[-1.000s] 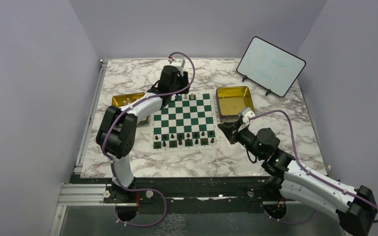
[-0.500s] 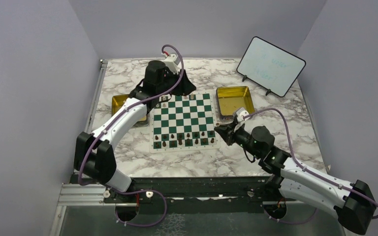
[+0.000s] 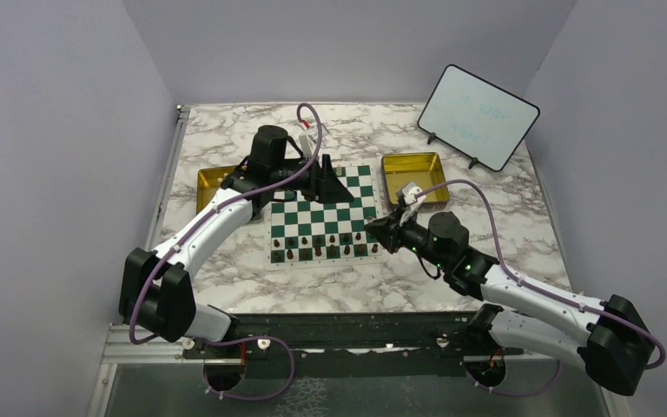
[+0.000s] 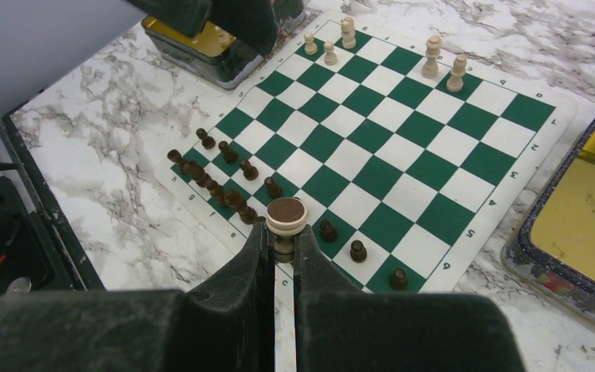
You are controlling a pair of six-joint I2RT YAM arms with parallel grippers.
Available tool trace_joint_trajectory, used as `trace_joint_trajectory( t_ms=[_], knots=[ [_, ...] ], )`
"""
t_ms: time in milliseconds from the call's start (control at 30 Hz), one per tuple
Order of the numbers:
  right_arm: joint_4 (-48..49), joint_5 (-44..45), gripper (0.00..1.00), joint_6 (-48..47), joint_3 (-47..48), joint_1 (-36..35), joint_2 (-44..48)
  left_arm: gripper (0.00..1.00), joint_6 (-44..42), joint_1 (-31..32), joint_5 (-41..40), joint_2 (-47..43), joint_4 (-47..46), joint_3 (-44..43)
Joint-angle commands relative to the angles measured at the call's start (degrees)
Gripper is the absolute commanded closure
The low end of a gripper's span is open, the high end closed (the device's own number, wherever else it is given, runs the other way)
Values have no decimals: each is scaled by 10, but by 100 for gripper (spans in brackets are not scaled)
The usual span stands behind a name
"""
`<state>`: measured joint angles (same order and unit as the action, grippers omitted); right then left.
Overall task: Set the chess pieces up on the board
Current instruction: Place the chess piece on the chessboard.
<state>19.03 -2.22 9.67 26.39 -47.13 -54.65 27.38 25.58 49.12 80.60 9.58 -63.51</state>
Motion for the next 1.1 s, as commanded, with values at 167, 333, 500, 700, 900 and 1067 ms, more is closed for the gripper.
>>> trace_joint_trajectory(
  t_ms=[167, 333, 500, 700, 900, 1067],
  knots=[
    [50, -26, 91, 32, 52, 3, -42, 41, 4, 0, 71, -25, 12, 24],
    [59, -26, 91, 30, 63, 3, -53, 41, -9, 1, 47, -21, 39, 21],
    [64, -26, 91, 31, 72, 3, -65, 43, -9, 4, 43, -18, 43, 17],
    [67, -25, 91, 30, 81, 3, -78, 43, -7, 9, 41, -14, 43, 9],
    [71, -25, 92, 33, 84, 3, -85, 43, -7, 14, 42, -16, 46, 6],
    [73, -27, 91, 37, 85, 3, -89, 39, -12, 22, 40, -16, 46, -1]
  ],
)
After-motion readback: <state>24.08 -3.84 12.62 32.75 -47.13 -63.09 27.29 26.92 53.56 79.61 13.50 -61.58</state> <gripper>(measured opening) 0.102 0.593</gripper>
